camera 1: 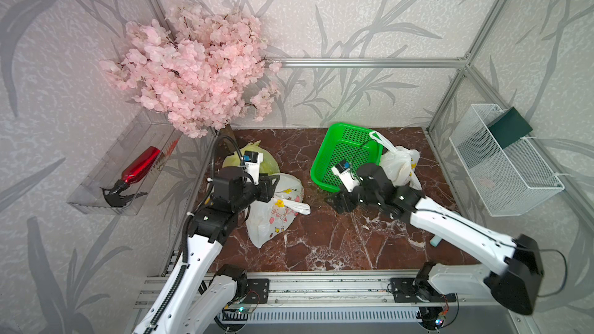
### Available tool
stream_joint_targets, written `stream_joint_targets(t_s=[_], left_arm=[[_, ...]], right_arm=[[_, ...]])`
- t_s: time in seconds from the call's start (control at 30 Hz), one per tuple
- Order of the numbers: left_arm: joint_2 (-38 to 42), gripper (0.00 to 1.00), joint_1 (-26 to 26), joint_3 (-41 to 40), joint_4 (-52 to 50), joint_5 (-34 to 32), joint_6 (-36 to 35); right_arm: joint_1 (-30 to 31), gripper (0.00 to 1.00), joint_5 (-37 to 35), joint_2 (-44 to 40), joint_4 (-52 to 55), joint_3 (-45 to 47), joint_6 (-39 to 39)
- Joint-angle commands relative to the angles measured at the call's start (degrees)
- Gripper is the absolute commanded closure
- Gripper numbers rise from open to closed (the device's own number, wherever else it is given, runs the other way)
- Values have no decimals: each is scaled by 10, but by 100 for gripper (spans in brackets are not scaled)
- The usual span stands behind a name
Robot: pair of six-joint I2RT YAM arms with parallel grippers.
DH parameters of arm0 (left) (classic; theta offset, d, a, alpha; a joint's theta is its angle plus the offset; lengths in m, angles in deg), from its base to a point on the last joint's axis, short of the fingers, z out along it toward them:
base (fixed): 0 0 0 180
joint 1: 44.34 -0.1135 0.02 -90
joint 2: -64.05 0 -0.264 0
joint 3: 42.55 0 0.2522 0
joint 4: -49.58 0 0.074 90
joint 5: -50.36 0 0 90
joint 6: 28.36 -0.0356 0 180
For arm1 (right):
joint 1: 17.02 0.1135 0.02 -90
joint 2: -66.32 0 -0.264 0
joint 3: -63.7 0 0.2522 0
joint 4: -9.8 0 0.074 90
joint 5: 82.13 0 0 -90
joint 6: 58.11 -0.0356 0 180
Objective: Place the pears into plastic bags & tie knots
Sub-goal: Move the plastic bag to the center of the board, then reset both arms
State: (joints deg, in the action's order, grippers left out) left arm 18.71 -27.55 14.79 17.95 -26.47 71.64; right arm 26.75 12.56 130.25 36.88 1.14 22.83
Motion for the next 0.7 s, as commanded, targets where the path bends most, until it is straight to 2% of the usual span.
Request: stream_joint_targets(t_s=[0.0,0.07,0.13,0.2,0.27,0.37,0.43,0.57,0.67], left_arm=[[-5,43,20,-74,207,-190,-50],[-21,42,20,-99,274,-295,-54],[-38,41,19,-106,284,-408,-48],[-58,40,17,-121,302,-479,-51],[-73,39,16,-149,339,-522,-53],[-110,39,1,-200,414,-561,-52],[-144,39,-26,-225,458,-562,-44],[-225,38,-86,-272,583,-506,-21],[-269,38,-96,-266,621,-464,-42]], right_arm=[[-50,13,-183,-90,-143,105,46],[-124,13,-233,-148,-154,149,70],[-207,12,-269,-186,-165,190,95],[-287,12,-260,-202,-173,219,77],[-319,13,-255,-202,-204,245,49],[-320,13,-289,-158,-284,280,40],[-320,13,-270,-110,-364,300,70],[-320,13,-270,-12,-501,326,75],[-320,13,-240,27,-541,324,93]])
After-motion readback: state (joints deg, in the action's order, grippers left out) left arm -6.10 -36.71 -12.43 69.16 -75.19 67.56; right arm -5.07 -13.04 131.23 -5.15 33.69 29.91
